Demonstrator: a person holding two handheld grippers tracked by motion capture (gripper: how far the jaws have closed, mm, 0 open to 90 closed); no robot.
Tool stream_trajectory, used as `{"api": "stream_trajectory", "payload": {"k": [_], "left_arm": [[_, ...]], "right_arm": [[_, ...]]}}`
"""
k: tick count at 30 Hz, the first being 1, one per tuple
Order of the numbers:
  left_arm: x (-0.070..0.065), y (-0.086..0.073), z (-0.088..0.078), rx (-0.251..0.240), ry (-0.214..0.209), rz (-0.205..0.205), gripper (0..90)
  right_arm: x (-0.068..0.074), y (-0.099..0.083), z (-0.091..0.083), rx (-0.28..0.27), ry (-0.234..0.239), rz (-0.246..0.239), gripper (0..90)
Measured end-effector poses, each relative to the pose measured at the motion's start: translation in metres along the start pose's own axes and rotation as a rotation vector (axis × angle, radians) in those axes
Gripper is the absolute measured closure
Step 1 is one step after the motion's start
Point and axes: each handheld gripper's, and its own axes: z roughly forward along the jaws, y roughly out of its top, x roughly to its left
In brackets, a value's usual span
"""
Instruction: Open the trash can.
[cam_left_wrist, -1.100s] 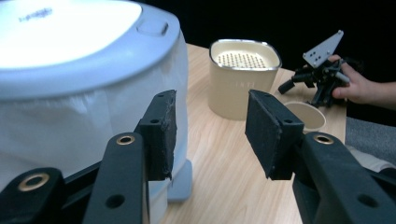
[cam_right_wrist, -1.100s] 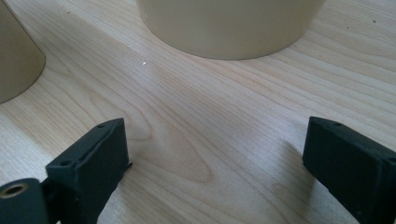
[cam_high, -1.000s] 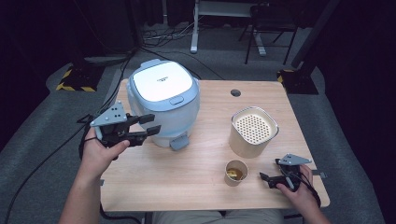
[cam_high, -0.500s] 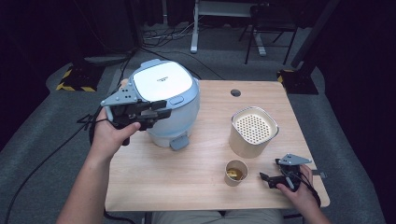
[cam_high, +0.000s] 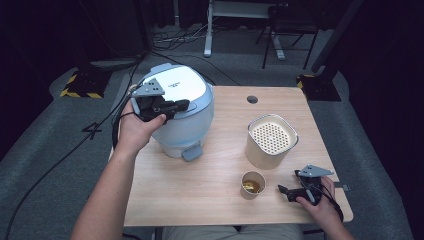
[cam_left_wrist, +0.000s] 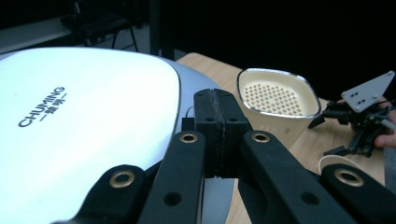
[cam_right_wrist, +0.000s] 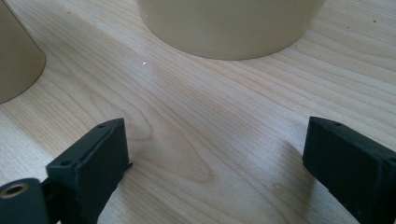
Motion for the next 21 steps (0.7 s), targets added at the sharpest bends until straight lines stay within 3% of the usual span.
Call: {"api": "stream_trajectory", "payload": {"k": [4,16,19,21], "left_arm": [[-0.002,0.001,0.003,0.02,0.03,0.011,89.7],[-0.005,0.003,0.003,0.052,0.063,0.004,90.0],[-0.009,0.006,0.004,0.08,0.084,0.033,90.0],[-0.013,0.005,0.006,0.08,0.062,0.034,90.0]], "right_arm": [[0.0,0.0,0.0,0.0,0.0,0.0,7.0],[0.0,0.0,0.0,0.0,0.0,0.0,7.0],[0.0,0.0,0.0,0.0,0.0,0.0,7.0],[0.0,0.0,0.0,0.0,0.0,0.0,7.0]]}}
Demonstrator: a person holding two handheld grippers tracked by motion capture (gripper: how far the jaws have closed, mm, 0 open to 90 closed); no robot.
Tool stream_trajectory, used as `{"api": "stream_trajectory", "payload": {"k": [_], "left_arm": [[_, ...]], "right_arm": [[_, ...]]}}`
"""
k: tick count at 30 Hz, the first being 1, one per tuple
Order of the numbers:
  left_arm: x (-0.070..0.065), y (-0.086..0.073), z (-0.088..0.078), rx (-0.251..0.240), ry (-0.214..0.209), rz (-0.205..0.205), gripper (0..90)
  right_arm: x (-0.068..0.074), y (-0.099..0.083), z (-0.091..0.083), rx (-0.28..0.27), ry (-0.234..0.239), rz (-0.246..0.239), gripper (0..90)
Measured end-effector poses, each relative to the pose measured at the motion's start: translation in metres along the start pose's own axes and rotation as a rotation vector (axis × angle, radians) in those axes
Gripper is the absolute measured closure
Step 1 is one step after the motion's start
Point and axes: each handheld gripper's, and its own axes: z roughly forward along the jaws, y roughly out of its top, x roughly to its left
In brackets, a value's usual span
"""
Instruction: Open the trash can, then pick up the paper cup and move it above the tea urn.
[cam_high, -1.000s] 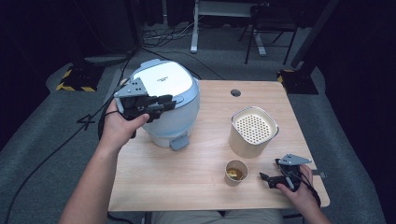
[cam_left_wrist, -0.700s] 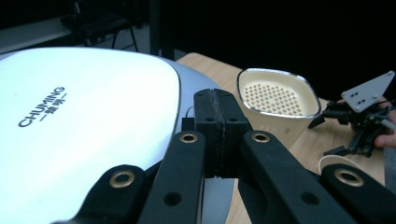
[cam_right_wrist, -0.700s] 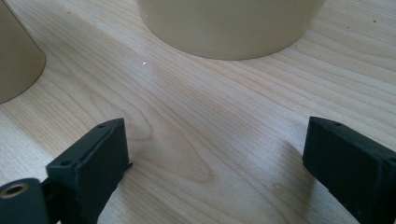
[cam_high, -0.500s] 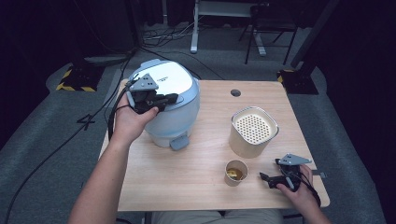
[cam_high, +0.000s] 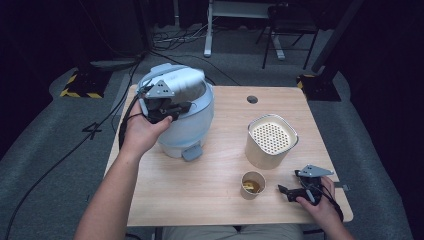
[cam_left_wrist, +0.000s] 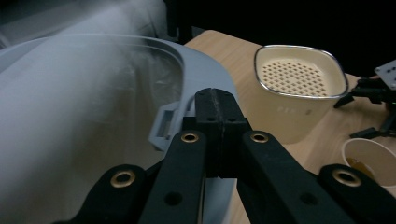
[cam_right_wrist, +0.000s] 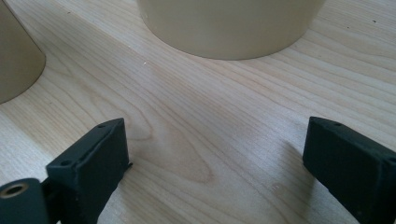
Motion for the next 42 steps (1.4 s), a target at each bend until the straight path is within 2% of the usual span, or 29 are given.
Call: {"api": "stream_trajectory", "payload": {"k": [2,4,6,8,9,11,12,13,16,18,21,25,28,31,32,33,34,35,36,37,38,39,40,41,42], "left_arm": [[0.0,0.0,-0.001,-0.002,0.005,0.002,90.0],[-0.001,-0.003,0.0,-0.008,-0.043,-0.022,89.3],[-0.002,-0.003,0.0,-0.02,-0.046,-0.026,79.1],[-0.004,-0.004,-0.001,-0.034,-0.059,-0.021,73.5],[-0.007,-0.005,-0.004,-0.06,-0.072,-0.005,70.1],[-0.01,-0.006,-0.009,-0.093,-0.093,0.0,62.7],[-0.01,-0.006,-0.009,-0.093,-0.093,0.0,59.2],[-0.015,-0.008,-0.014,-0.127,-0.124,0.009,56.1],[-0.021,-0.011,-0.017,-0.139,-0.135,0.02,45.0],[-0.032,-0.018,-0.02,-0.132,-0.139,0.052,39.9],[-0.041,-0.025,-0.023,-0.135,-0.168,0.073,37.4],[-0.049,-0.035,-0.026,-0.14,-0.183,0.097,35.6],[-0.053,-0.042,-0.026,-0.131,-0.177,0.105,34.4],[-0.056,-0.058,-0.026,-0.116,-0.152,0.118,33.5],[-0.056,-0.058,-0.026,-0.116,-0.152,0.118,33.3],[-0.056,-0.068,-0.024,-0.104,-0.147,0.115,33.0],[-0.056,-0.068,-0.024,-0.104,-0.147,0.115,33.0],[-0.057,-0.08,-0.021,-0.086,-0.147,0.109,32.9],[-0.057,-0.08,-0.021,-0.086,-0.147,0.109,32.8],[-0.059,-0.091,-0.017,-0.069,-0.148,0.094,32.8],[-0.059,-0.091,-0.017,-0.069,-0.148,0.094,32.8],[-0.059,-0.102,-0.012,-0.049,-0.159,0.058,32.8],[-0.059,-0.102,-0.012,-0.049,-0.159,0.058,32.9],[-0.059,-0.112,-0.005,-0.031,-0.156,0.034,33.0],[-0.059,-0.112,-0.005,-0.031,-0.156,0.034,33.0]], "right_arm": [[0.0,0.0,0.0,0.0,0.0,0.0,7.0],[0.0,0.0,0.0,0.0,0.0,0.0,7.0],[0.0,0.0,0.0,0.0,0.0,0.0,7.0],[0.0,0.0,0.0,0.0,0.0,0.0,7.0],[0.0,0.0,0.0,0.0,0.0,0.0,7.0],[0.0,0.0,0.0,0.0,0.0,0.0,7.0],[0.0,0.0,0.0,0.0,0.0,0.0,7.0],[0.0,0.0,0.0,0.0,0.0,0.0,7.0],[0.0,0.0,0.0,0.0,0.0,0.0,7.0],[0.0,0.0,0.0,0.0,0.0,0.0,7.0],[0.0,0.0,0.0,0.0,0.0,0.0,7.0],[0.0,0.0,0.0,0.0,0.0,0.0,7.0],[0.0,0.0,0.0,0.0,0.0,0.0,7.0],[0.0,0.0,0.0,0.0,0.0,0.0,7.0],[0.0,0.0,0.0,0.0,0.0,0.0,7.0],[0.0,0.0,0.0,0.0,0.0,0.0,7.0],[0.0,0.0,0.0,0.0,0.0,0.0,7.0],[0.0,0.0,0.0,0.001,0.0,0.0,7.0],[0.0,0.0,0.0,0.001,0.0,0.0,7.0],[0.0,0.0,0.0,0.002,0.0,0.0,7.0],[0.0,0.0,0.0,0.002,0.0,0.0,7.0],[0.0,0.0,0.0,0.003,-0.001,-0.001,7.0],[0.0,0.0,0.0,0.003,0.0,-0.001,7.0],[0.0,0.0,0.0,0.003,0.0,-0.001,7.1],[0.0,0.0,0.0,0.003,0.0,-0.001,7.1]]}}
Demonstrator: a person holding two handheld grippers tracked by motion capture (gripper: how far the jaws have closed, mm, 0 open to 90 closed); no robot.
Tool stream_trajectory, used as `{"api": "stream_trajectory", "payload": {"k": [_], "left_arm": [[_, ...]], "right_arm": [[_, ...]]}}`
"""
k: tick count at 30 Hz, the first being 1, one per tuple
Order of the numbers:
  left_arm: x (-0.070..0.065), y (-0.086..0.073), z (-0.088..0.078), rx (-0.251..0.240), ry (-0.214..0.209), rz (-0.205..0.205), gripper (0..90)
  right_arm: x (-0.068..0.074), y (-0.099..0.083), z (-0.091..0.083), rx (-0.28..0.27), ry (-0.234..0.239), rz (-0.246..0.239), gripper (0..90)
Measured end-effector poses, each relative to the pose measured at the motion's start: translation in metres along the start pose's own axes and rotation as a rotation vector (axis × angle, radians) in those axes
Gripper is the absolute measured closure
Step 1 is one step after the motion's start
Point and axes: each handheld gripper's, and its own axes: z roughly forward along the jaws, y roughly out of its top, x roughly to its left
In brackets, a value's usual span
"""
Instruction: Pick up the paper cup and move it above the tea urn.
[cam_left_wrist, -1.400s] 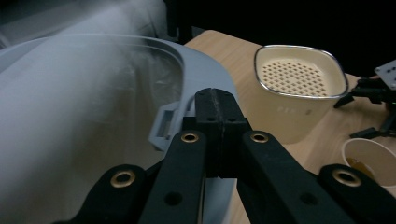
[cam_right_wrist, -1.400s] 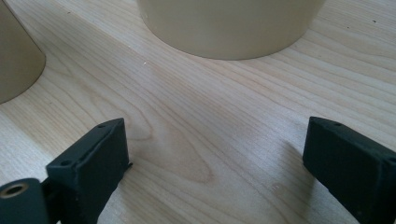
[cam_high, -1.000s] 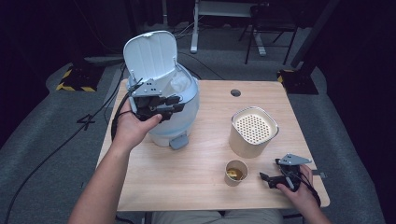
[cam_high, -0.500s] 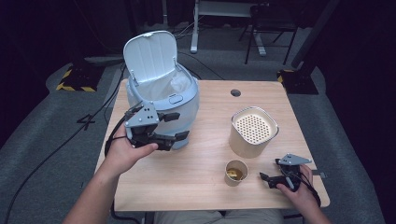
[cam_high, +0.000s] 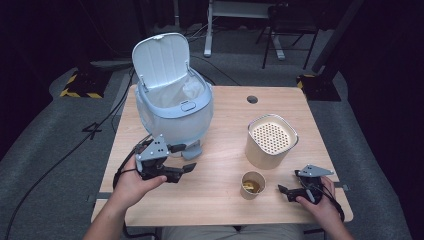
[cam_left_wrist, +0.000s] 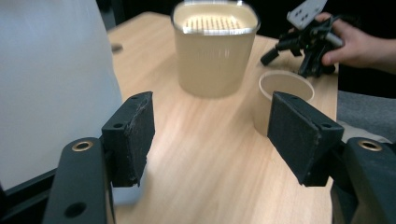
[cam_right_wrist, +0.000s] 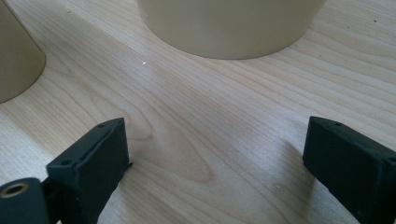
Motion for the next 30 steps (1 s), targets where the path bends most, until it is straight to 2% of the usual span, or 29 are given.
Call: {"api": "stream_trajectory", "payload": {"k": [1,2,3,7,8,9,10,13,16,22,26,27,30], "left_arm": [[0.001,-0.01,0.006,0.012,-0.004,-0.024,33.0],[0.001,-0.01,0.006,0.012,-0.004,-0.024,33.0],[0.002,-0.02,0.012,0.026,-0.005,-0.046,32.9],[0.003,-0.037,0.022,0.067,0.001,-0.081,32.5],[0.003,-0.037,0.022,0.067,0.001,-0.081,32.3],[0.005,-0.045,0.026,0.104,0.019,-0.092,32.0],[0.005,-0.045,0.026,0.104,0.019,-0.092,31.1],[0.009,-0.059,0.034,0.151,0.046,-0.139,29.2],[0.012,-0.069,0.039,0.18,0.047,-0.154,26.4],[0.015,-0.085,0.05,0.266,0.084,-0.152,25.0],[0.016,-0.091,0.055,0.292,0.101,-0.161,23.9],[0.017,-0.094,0.058,0.318,0.11,-0.131,21.7],[0.017,-0.097,0.061,0.346,0.114,-0.133,20.4]], "right_arm": [[0.0,0.0,0.0,0.0,0.0,-0.001,7.1],[0.0,0.0,0.0,0.0,0.0,-0.001,7.1],[0.0,0.0,0.0,-0.001,-0.003,-0.002,7.6],[0.001,0.0,0.0,-0.002,-0.004,-0.004,7.9],[0.001,0.0,0.0,-0.002,-0.004,-0.004,7.9],[0.001,0.0,0.0,-0.002,-0.004,-0.004,7.9],[0.001,0.0,0.0,-0.002,-0.004,-0.004,7.9],[0.001,0.0,-0.001,-0.002,-0.006,-0.002,8.3],[0.001,0.0,-0.001,-0.001,-0.006,-0.002,8.3],[0.001,0.0,-0.001,-0.002,-0.006,-0.001,8.3],[0.001,0.0,-0.001,-0.002,-0.006,-0.001,8.3],[0.001,0.0,0.0,-0.002,-0.006,-0.001,8.2],[0.001,0.0,0.0,-0.002,-0.006,-0.001,8.3]]}}
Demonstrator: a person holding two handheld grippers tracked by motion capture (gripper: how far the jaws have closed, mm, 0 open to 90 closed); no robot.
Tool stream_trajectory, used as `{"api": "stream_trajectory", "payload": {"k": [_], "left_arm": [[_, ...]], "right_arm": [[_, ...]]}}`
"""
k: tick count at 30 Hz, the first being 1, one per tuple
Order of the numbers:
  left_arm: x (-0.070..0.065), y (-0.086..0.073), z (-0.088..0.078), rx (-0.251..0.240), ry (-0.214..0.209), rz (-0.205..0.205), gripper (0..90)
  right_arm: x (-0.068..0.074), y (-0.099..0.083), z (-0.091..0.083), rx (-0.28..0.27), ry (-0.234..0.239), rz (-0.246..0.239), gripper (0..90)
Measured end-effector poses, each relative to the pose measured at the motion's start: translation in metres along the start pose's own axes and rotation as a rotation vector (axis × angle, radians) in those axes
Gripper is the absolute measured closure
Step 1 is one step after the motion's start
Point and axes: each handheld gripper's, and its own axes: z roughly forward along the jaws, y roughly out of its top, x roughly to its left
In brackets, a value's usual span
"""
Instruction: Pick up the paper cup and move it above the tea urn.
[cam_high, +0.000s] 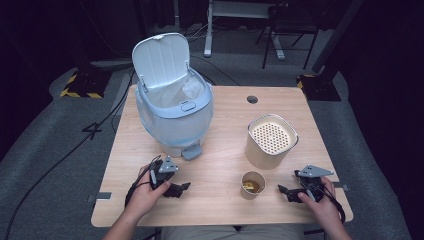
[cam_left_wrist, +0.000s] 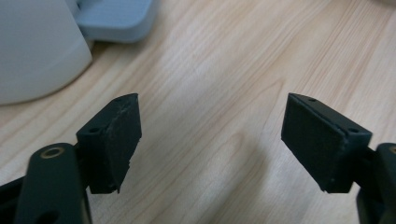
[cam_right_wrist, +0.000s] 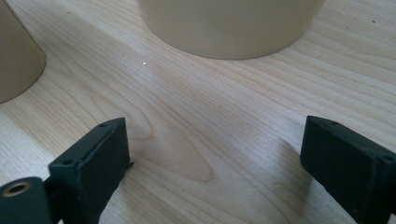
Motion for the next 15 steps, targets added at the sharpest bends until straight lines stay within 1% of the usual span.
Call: {"api": "stream_trajectory", "payload": {"k": [1,2,3,5,6,8,9,10,15], "left_arm": [[-0.0006,-0.0021,0.0037,0.012,0.016,0.014,20.4],[-0.0002,-0.0028,0.0048,0.008,0.017,0.035,18.7],[-0.0005,-0.0031,0.0054,0.005,0.019,0.047,17.2],[-0.0009,-0.0037,0.0062,0.0,0.026,0.049,16.8],[-0.001,-0.0048,0.0071,-0.009,0.029,0.046,15.7],[-0.0013,-0.0051,0.0075,-0.011,0.035,0.042,13.1],[-0.0021,-0.0048,0.0081,-0.007,0.058,0.024,11.2],[-0.0021,-0.0048,0.0081,-0.007,0.058,0.024,9.7],[-0.0014,-0.0047,0.0083,-0.004,0.055,0.019,9.5]], "right_arm": [[0.0,0.0,0.0,0.0,0.0,0.001,8.2],[0.0,0.0,0.0,0.0,0.0,0.0,8.2],[0.0,0.0,0.0,0.0,0.0,0.0,8.2],[0.0,0.0,0.0,0.0,0.0,0.0,8.2],[0.0001,0.0,0.0,0.0,0.0,0.0,8.2],[0.0001,-0.0001,0.0,0.0,0.0,0.0,8.2],[0.0001,-0.0001,0.0,0.0,0.0,0.0,8.2],[0.0001,-0.0001,0.0,0.0,0.0,0.0,8.2],[0.0,-0.001,-0.0009,-0.001,0.002,-0.004,8.3]]}}
